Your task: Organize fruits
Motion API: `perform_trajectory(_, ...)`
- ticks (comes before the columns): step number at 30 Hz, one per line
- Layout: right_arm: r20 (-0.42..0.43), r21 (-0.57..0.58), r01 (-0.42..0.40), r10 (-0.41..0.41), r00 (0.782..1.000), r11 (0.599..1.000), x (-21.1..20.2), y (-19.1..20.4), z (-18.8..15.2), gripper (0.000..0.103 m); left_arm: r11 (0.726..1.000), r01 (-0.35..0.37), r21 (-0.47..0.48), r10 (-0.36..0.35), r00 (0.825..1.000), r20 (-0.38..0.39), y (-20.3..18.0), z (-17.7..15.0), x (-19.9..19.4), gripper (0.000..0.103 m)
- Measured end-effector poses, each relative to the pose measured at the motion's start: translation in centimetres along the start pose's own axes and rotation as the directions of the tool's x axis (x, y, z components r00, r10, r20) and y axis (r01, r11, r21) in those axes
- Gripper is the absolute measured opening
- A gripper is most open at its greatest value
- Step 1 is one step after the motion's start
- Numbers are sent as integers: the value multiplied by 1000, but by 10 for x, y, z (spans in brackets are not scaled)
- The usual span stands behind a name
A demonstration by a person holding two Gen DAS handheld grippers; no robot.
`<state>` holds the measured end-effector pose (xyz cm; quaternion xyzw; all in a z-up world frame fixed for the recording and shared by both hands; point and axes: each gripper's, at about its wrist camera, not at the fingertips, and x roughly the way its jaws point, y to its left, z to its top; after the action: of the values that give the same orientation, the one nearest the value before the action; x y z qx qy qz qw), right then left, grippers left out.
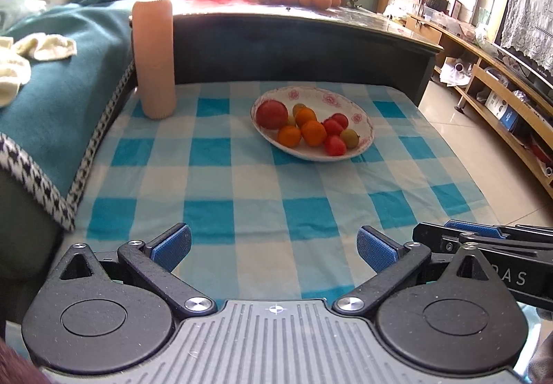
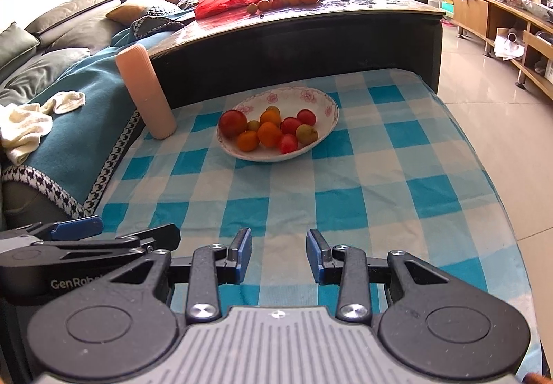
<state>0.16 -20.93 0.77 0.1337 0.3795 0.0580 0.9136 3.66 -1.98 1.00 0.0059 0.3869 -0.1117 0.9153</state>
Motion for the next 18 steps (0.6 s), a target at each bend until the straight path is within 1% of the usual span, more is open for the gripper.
perform_trajectory(5, -16, -6, 12, -12, 1000, 1000, -5, 3, -12, 50, 999, -44, 31, 44, 999, -2, -6, -11, -5, 103)
perform_trajectory(15, -33, -6, 16, -16, 999, 1000, -14, 4, -25, 50, 999, -48, 5, 48, 998, -35, -6, -26, -14, 103)
perform_trajectory(18, -37, -3, 17, -17, 999, 1000, -16, 5, -28, 50, 999, -39, -9, 38, 998, -49, -5, -30, -15, 103)
